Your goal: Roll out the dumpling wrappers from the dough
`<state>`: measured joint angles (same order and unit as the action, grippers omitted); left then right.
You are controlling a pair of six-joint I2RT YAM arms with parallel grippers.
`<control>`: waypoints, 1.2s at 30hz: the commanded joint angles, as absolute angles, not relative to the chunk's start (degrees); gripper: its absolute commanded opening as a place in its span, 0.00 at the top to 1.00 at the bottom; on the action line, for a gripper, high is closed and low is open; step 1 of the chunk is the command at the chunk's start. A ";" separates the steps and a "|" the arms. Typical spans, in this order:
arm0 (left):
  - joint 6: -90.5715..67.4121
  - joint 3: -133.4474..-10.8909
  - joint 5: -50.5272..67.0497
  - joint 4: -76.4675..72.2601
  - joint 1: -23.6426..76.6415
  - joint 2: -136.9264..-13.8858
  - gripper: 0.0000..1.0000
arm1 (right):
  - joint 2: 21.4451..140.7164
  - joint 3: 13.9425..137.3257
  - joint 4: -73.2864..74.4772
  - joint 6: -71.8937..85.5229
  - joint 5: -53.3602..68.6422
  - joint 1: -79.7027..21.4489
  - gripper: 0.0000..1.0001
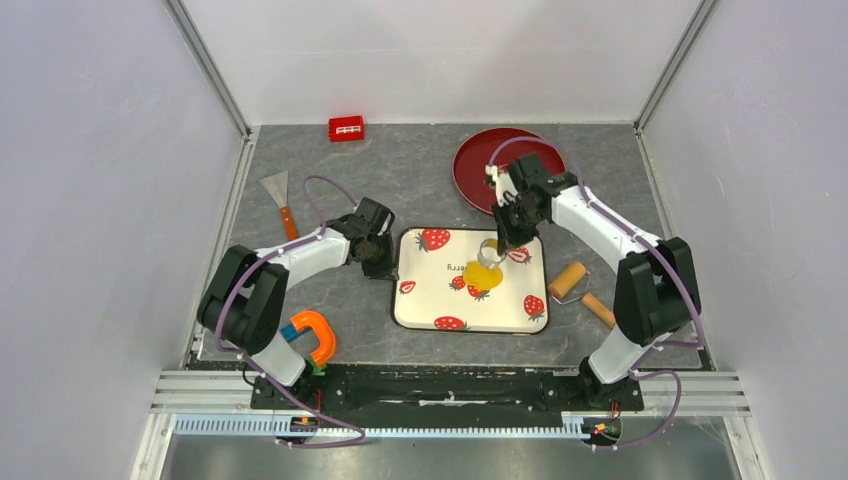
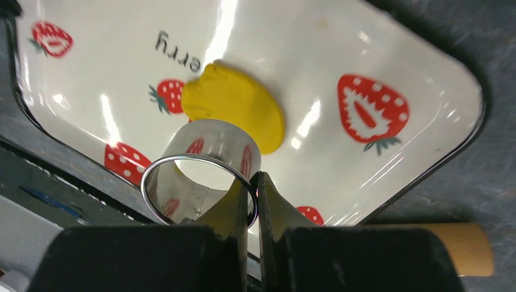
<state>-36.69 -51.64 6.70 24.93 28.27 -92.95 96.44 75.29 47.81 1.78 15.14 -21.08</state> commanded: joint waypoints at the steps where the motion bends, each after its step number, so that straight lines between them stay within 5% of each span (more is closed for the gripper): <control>1: -37.80 -47.48 2.83 29.57 27.86 -96.13 0.98 | 91.01 67.31 42.90 1.13 14.29 -22.47 1.00; 36: -37.00 -46.14 5.27 28.13 28.13 -96.11 0.98 | 95.82 63.25 34.50 3.60 9.95 -25.93 1.00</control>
<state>-36.67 -49.84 8.03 22.65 27.97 -91.94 95.24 61.39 35.59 3.42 11.38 -25.65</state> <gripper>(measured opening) 0.048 0.050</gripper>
